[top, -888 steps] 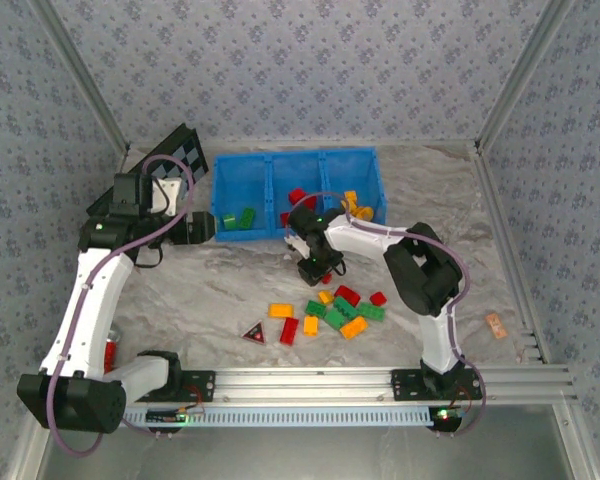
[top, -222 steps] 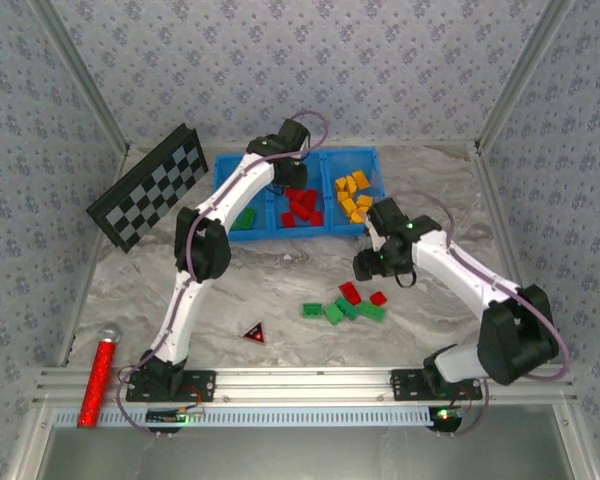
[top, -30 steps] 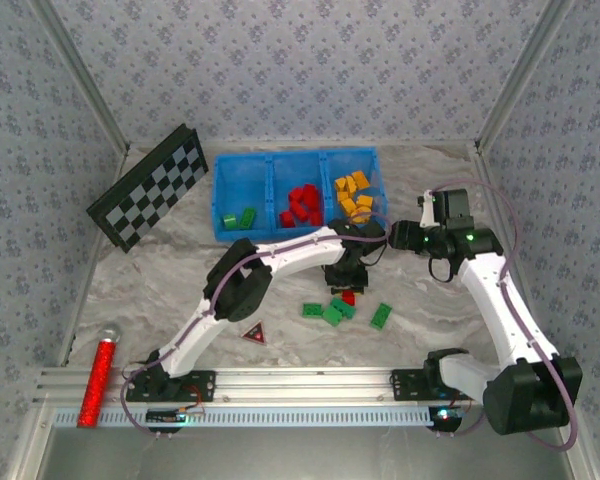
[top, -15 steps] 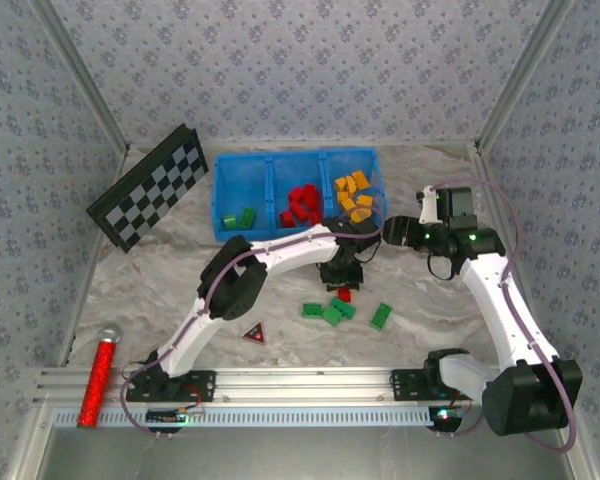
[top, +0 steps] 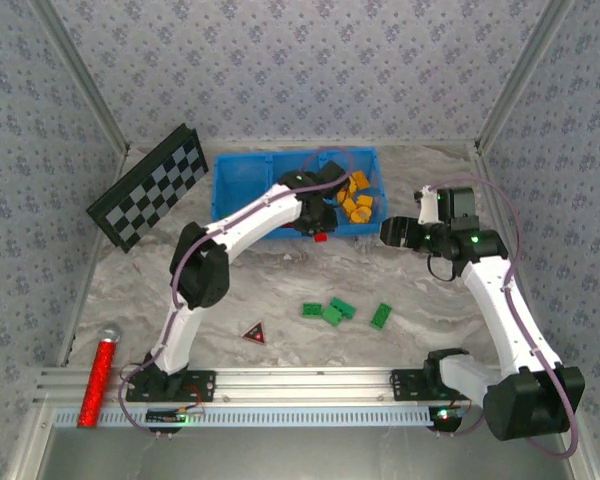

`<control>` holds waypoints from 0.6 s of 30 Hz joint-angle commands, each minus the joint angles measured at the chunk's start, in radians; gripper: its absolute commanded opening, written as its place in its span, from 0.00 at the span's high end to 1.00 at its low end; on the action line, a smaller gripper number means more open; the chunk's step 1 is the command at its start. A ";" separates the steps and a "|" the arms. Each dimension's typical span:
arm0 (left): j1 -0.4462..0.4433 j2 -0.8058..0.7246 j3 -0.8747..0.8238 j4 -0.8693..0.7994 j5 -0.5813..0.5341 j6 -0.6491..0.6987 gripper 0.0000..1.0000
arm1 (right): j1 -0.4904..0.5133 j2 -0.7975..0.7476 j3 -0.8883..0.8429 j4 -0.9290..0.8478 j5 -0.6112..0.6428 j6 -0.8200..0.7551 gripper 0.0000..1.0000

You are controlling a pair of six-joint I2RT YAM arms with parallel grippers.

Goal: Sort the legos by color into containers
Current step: Place the lego in the container.

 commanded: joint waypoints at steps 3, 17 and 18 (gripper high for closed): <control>0.076 0.037 0.168 -0.055 -0.095 0.119 0.85 | 0.004 -0.014 -0.013 -0.036 0.019 -0.021 0.19; 0.224 0.303 0.438 -0.052 -0.135 0.190 0.80 | 0.005 0.017 -0.021 -0.065 0.055 -0.037 0.19; 0.229 0.311 0.443 -0.046 -0.132 0.191 0.79 | 0.005 0.021 -0.022 -0.063 0.054 -0.037 0.19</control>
